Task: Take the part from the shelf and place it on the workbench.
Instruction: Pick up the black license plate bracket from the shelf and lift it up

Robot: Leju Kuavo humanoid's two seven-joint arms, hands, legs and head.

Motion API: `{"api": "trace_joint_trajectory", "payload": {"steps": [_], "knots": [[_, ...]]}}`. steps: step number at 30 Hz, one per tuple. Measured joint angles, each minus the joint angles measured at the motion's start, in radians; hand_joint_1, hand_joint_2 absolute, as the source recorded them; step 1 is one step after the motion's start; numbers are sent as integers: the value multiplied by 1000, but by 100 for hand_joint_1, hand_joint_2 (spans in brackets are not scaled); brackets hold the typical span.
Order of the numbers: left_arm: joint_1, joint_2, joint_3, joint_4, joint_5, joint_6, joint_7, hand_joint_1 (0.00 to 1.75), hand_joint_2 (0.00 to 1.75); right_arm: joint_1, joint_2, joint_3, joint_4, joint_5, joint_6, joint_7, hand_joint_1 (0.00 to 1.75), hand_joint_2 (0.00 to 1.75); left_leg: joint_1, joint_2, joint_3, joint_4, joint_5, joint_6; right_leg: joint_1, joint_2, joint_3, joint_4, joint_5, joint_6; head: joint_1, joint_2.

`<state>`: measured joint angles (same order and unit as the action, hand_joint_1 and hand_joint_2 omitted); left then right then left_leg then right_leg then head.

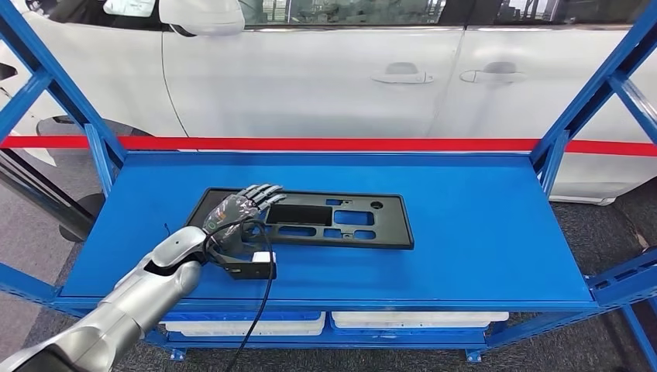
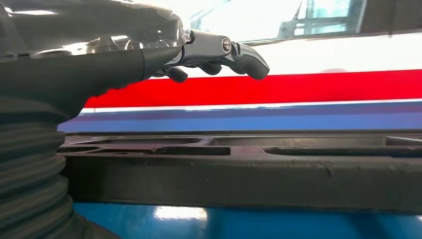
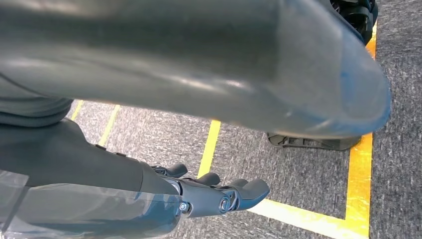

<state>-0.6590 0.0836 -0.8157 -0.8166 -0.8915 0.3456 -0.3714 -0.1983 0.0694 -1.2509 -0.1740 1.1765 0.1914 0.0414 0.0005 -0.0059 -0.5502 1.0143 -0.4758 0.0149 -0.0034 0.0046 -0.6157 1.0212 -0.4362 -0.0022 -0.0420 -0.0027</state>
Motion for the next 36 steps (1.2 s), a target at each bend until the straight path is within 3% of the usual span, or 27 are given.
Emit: {"api": "trace_joint_trajectory", "payload": {"steps": [5,6,10,36], "knots": [[-9,-5,16,34,7,0,2,0,175,0,0,0,0,0,0,1,0,0,0,0,2,0,0,0,0,0,2,0,0,0,0,0],[-10,-6,17,39,8,0,2,8,175,0,0,0,0,0,0,1,0,0,0,0,3,0,0,0,0,0,2,0,0,0,0,0],[-12,-10,21,52,9,-1,2,171,175,0,0,0,0,0,0,1,0,0,0,0,4,0,0,0,0,0,3,0,0,0,0,0],[-24,-13,24,77,-3,19,10,175,175,5,0,1,0,-11,-12,0,0,0,0,0,4,0,0,-1,0,0,4,0,0,0,0,0]]}}
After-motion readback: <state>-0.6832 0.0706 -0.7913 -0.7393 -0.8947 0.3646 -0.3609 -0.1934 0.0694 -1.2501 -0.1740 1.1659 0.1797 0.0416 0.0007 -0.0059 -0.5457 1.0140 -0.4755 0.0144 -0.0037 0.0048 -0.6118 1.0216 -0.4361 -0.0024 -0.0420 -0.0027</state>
